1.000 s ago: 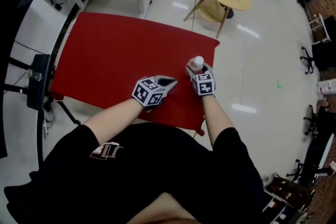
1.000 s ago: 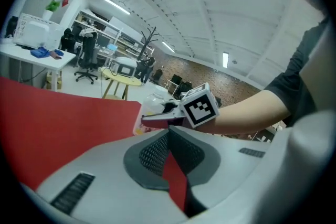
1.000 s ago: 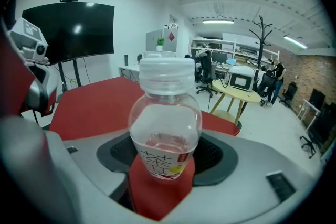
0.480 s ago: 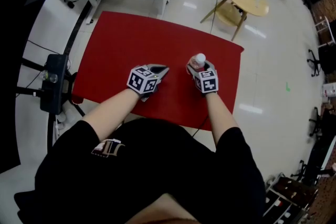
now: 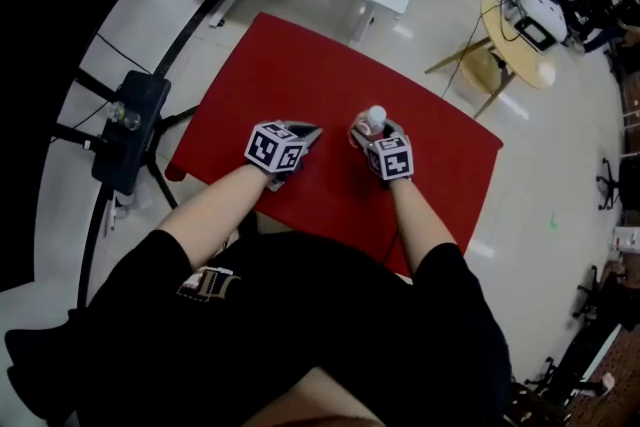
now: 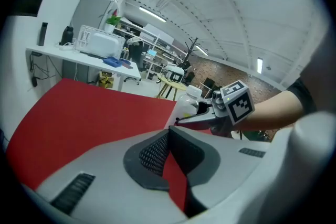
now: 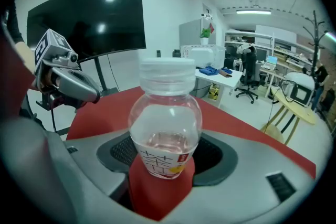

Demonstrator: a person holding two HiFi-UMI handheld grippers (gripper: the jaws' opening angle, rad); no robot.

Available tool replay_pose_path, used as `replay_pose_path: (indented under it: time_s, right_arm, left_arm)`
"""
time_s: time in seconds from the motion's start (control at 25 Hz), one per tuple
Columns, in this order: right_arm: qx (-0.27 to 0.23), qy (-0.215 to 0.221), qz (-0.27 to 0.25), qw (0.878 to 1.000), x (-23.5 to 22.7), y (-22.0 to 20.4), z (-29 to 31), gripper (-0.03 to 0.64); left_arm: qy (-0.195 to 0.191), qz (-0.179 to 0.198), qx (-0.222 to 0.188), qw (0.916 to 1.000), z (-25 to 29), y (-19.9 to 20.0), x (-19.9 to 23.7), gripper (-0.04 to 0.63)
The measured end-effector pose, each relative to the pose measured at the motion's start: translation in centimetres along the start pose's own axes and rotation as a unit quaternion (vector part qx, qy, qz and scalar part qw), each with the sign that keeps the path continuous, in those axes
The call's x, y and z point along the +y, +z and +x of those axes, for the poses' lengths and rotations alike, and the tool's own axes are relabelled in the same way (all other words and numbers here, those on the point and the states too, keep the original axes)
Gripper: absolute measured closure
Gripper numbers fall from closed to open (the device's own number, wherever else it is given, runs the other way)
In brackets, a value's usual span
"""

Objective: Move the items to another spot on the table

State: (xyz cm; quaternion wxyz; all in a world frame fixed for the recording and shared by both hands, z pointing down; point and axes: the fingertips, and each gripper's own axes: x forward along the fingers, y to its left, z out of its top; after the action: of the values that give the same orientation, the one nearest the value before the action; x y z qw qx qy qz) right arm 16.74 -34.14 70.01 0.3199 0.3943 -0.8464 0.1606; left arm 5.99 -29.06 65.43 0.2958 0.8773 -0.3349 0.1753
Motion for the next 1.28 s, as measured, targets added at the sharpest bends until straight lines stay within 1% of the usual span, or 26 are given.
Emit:
replay_pose_path:
  time_s: [0.16, 0.28, 0.4, 0.64, 0.8, 0.96, 1.08, 1.28]
  right_arm:
    - [0.005, 0.001, -0.004, 1.0, 4.6, 3.3, 4.3, 0.308]
    - [0.008, 0.0, -0.006, 1.0, 8.2, 5.8, 7.5, 0.308]
    - [-0.001, 0.007, -0.009, 1.0, 11.9, 9.0, 10.9, 0.308]
    - [-0.021, 0.029, -0.05, 0.998, 19.4, 15.8, 17.1, 0.308]
    - [-0.025, 0.049, -0.07, 0.996, 24.0, 18.8, 21.1, 0.308]
    - [-0.019, 0.065, -0.086, 0.994, 27.5, 20.1, 24.6, 0.308]
    - [-0.005, 0.068, -0.091, 0.993, 29.1, 19.8, 26.7, 0.307]
    - [-0.012, 0.063, -0.097, 0.993, 29.6, 19.4, 27.6, 0.287]
  left_arm:
    - [0.017, -0.021, -0.001, 0.9996, -5.6, -1.6, 6.4, 0.604]
    - [0.03, -0.026, 0.004, 0.9992, -10.4, -2.9, 11.0, 0.604]
    - [0.048, -0.035, 0.003, 0.9982, -15.0, -3.9, 15.5, 0.604]
    - [0.077, -0.054, 0.0, 0.9956, -22.0, -6.3, 21.5, 0.604]
    - [0.093, -0.068, -0.007, 0.9933, -25.0, -7.1, 23.8, 0.604]
    - [0.1, -0.074, -0.009, 0.9922, -27.2, -8.1, 24.6, 0.604]
    - [0.109, -0.079, -0.008, 0.9909, -28.4, -8.9, 25.3, 0.604]
    - [0.113, -0.087, -0.008, 0.9898, -29.6, -9.7, 26.0, 0.604]
